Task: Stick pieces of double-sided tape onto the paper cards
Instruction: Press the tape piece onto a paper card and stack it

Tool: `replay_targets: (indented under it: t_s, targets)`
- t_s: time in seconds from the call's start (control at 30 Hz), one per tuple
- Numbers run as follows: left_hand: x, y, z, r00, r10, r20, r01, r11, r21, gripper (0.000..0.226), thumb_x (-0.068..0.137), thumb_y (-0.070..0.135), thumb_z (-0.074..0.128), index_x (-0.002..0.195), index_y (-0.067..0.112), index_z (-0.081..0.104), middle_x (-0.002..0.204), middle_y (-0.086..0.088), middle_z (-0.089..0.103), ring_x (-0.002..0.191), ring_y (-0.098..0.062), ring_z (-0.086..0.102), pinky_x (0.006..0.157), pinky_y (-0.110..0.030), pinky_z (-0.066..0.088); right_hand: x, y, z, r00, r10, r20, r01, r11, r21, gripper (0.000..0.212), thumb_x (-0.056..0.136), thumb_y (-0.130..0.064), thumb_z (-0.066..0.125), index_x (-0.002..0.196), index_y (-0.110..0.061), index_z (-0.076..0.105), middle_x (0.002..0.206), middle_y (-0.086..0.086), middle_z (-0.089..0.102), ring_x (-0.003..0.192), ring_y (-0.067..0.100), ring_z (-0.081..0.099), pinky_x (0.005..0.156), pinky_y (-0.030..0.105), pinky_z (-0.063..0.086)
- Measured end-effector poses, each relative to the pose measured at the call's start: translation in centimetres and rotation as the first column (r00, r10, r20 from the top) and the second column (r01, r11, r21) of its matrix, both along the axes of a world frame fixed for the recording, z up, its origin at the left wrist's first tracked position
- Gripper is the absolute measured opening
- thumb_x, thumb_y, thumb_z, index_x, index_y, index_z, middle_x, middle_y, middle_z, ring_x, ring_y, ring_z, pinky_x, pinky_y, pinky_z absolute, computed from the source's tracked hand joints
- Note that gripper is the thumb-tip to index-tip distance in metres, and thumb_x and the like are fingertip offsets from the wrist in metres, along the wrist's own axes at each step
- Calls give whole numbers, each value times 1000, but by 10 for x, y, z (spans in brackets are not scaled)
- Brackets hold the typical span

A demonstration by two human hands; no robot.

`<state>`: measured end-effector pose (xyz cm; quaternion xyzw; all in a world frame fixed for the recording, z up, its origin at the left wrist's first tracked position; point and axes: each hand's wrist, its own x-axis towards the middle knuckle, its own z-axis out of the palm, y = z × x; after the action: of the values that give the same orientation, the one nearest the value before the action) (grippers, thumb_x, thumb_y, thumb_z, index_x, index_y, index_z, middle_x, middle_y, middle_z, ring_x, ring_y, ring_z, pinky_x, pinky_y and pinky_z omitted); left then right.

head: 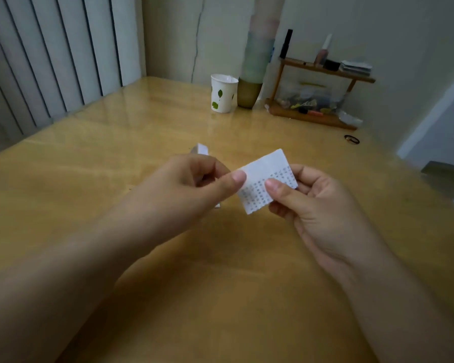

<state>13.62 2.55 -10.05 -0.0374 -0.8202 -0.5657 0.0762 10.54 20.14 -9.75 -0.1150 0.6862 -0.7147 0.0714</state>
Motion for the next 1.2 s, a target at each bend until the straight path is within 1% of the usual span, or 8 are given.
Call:
replay_targets:
  t_s: [0.13,0.4,0.67,0.83,0.87,1.0,1.1,1.2]
  targets:
    - [-1,0,0,1000,-11,-3,11,999,51,35,63,52,70,76,19,68,86,-29,62,68,-20,50,66,-34,34,3,-3,-1,1000,19,-3,-19,1000,-24,35,63,-22,68,96,-11,66,86,4,74,76,9,67,65,19,51]
    - [-1,-1,-1,999,32,9,-33,996,82,22,78,33,68,73,12,64,68,-20,59,61,-16,44,53,-23,31,7,-6,-2,995,37,-89,-28,994,102,7,80,-17,66,85,-14,72,74,0,72,60,5,60,61,19,50]
    - [-2,-2,-2,999,38,21,-39,997,70,23,85,27,63,70,10,62,60,-8,53,53,-12,37,41,-13,25,4,-3,1,991,-94,-94,107,983,147,24,83,-24,67,61,-15,64,60,4,61,53,6,52,60,22,44]
    - [3,-2,3,977,138,-166,-164,973,-161,11,76,40,62,86,35,63,62,4,48,56,-9,46,61,-30,48,3,0,6,990,-143,7,141,985,103,29,86,-21,65,58,-15,62,55,-1,56,47,5,42,47,14,36]
    - [6,-3,6,975,108,-192,-149,964,-219,24,70,42,61,94,45,58,66,9,45,63,-7,46,67,-34,53,1,2,7,988,-149,42,145,986,82,30,86,-21,65,57,-16,62,54,-2,56,47,5,40,47,17,36]
    - [12,3,11,975,9,-223,-90,931,-354,27,55,58,60,81,53,59,85,16,49,81,-3,48,67,-21,47,2,1,7,982,-88,164,88,996,8,34,86,-21,62,53,-15,64,50,-2,52,44,6,38,45,20,33]
    - [8,6,7,971,86,-222,-117,984,-132,31,60,56,59,62,25,66,61,-3,45,53,-4,39,48,-13,30,4,-3,8,975,-73,209,91,993,-76,39,91,-35,52,63,-12,65,52,0,50,45,8,39,47,21,33]
    - [2,0,4,996,85,-35,-74,969,236,38,63,40,80,58,8,60,71,-31,55,62,-19,43,58,-25,30,1,0,8,978,-183,98,187,981,-40,50,77,-61,49,70,-16,70,62,-3,49,55,9,42,57,26,39]
